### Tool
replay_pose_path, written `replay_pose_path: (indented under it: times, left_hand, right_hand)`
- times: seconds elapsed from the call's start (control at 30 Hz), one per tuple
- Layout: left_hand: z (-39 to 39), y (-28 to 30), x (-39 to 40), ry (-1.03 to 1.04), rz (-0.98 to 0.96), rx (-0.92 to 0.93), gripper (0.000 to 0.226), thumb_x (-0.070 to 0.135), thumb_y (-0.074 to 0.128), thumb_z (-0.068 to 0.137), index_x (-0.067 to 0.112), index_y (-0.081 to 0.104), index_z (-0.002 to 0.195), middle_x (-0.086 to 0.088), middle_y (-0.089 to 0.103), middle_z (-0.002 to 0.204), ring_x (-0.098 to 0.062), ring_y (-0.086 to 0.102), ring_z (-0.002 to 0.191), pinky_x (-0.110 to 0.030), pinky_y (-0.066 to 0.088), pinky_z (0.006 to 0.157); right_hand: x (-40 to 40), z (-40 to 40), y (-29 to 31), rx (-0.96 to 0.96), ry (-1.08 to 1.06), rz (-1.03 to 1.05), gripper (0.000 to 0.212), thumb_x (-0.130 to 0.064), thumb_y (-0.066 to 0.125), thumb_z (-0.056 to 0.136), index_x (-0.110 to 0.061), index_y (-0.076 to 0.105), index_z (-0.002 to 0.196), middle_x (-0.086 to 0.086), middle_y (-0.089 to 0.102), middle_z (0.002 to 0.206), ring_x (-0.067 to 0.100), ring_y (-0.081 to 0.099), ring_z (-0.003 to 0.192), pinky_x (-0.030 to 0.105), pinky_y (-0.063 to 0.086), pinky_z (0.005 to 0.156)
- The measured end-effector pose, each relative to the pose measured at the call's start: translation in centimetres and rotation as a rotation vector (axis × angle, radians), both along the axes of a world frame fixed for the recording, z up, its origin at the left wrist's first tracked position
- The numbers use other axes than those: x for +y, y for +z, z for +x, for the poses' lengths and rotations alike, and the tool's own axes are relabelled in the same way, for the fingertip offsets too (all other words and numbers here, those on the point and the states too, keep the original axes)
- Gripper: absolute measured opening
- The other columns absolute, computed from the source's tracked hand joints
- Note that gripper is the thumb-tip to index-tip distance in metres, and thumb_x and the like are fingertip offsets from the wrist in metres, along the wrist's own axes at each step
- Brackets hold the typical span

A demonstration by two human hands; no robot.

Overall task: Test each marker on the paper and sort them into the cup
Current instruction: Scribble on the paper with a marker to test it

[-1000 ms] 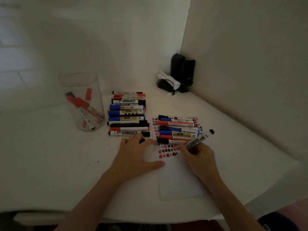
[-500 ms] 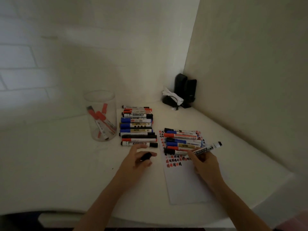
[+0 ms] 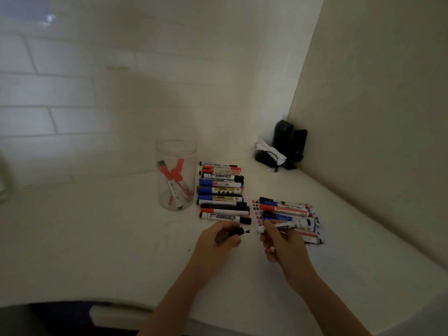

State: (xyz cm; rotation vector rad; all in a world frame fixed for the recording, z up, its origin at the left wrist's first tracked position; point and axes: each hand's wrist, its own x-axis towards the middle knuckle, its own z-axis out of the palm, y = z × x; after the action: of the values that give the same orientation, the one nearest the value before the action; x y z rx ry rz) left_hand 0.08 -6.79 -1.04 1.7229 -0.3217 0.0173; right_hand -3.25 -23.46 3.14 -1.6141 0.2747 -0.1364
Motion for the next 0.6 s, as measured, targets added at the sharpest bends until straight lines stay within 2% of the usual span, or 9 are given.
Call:
replay_pose_path:
  times: [0.2, 0.4, 0.6]
  left_hand:
    - [0.0, 0.2, -0.1, -0.024, 0.013, -0.026, 0.026, 0.009, 0.064, 0.089, 0.030, 0.062, 0.103, 0.008, 0.070, 0.097, -0.004, 0.068, 0.087, -0.021, 0.054, 0.084]
    - [0.0, 0.4, 0.0, -0.045, 0.065, -0.073, 0.027, 0.013, 0.063, 0.090, 0.039, 0.061, 0.098, 0.012, 0.068, 0.093, -0.001, 0.066, 0.085, -0.015, 0.052, 0.078]
    - [-0.1, 0.2, -0.1, -0.018, 0.002, -0.057, 0.019, 0.013, 0.062, 0.090, 0.028, 0.067, 0.101, 0.003, 0.072, 0.089, -0.009, 0.068, 0.080, -0.021, 0.054, 0.078]
  right_hand:
    - [0.7, 0.1, -0.1, -0.026, 0.021, -0.032, 0.032, -0.032, 0.059, 0.091, -0.002, 0.069, 0.086, 0.008, 0.068, 0.070, 0.010, 0.054, 0.055, 0.021, 0.042, 0.046]
    - [0.9, 0.6, -0.6, -0.037, 0.033, -0.113, 0.031, -0.033, 0.066, 0.085, -0.003, 0.067, 0.084, 0.001, 0.064, 0.060, 0.010, 0.054, 0.051, 0.019, 0.043, 0.047]
    - [1.0, 1.1, -0.7, -0.048, 0.059, -0.112, 0.028, -0.032, 0.070, 0.081, -0.004, 0.070, 0.083, 0.006, 0.069, 0.064, 0.015, 0.060, 0.055, 0.023, 0.049, 0.053]
